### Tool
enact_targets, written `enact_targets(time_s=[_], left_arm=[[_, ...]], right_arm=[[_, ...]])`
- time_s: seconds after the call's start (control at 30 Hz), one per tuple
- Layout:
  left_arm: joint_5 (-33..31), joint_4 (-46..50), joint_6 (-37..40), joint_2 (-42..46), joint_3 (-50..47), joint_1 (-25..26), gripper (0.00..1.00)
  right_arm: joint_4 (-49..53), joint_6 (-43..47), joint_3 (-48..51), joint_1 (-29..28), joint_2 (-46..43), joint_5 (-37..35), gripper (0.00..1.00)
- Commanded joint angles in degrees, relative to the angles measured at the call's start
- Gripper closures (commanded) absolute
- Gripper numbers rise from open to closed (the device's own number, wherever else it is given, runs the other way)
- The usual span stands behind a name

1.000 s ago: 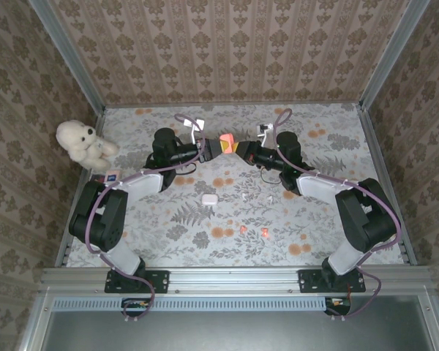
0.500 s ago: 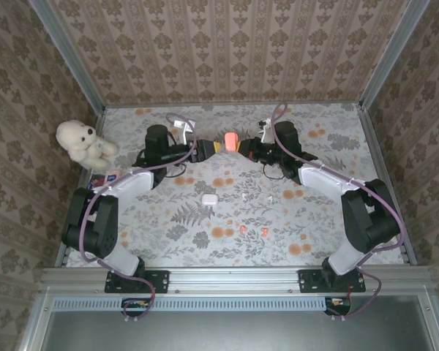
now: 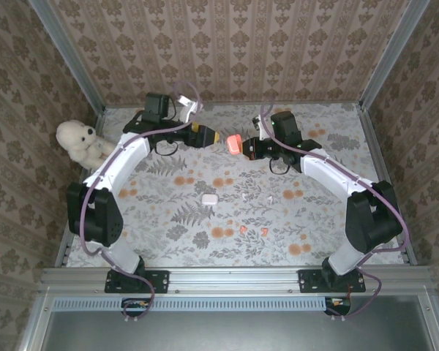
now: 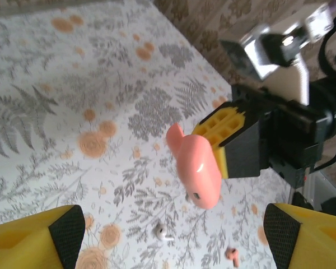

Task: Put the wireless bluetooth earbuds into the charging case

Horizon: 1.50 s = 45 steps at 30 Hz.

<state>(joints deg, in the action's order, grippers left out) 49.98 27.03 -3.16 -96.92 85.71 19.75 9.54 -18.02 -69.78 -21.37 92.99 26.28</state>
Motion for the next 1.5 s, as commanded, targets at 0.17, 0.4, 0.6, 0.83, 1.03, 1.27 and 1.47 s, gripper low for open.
enact_targets(time_s=[0.17,0.4,0.6,0.83,1.03,1.27,1.47], left_arm=[[3.46,20.12,12.47,-7.40,9.09,2.12,0.17],[4.47,26.48,16.74,-11.32,13.24,4.77,0.22],[5.93,31.85,20.11,-14.01,16.89,5.72,0.26],[6.33,34.69,22.27,-16.10,18.35,6.01,0.29],[7.32,35.81,23.59,-16.88,18.58,6.02,0.33],[8.29,36.95,24.75,-17.55,18.88,6.00,0.38],[9.00,37.93,25.66,-18.18,19.29,7.85,0.45]], right_arm=[[5.87,9.61,-0.97,-0.10,-1.30,0.65,1.00],[8.35,12.09,-1.58,-0.92,-1.01,1.18,1.00],[11.00,14.31,-3.16,-1.92,-0.55,1.49,1.00],[13.95,16.69,-5.43,-3.57,0.39,0.57,1.00],[15.19,17.71,-6.59,-4.57,1.14,-0.15,1.00],[16.04,18.20,-7.20,-4.92,1.79,-0.42,1.00],[16.23,18.37,-7.26,-5.01,1.78,-0.75,1.00]])
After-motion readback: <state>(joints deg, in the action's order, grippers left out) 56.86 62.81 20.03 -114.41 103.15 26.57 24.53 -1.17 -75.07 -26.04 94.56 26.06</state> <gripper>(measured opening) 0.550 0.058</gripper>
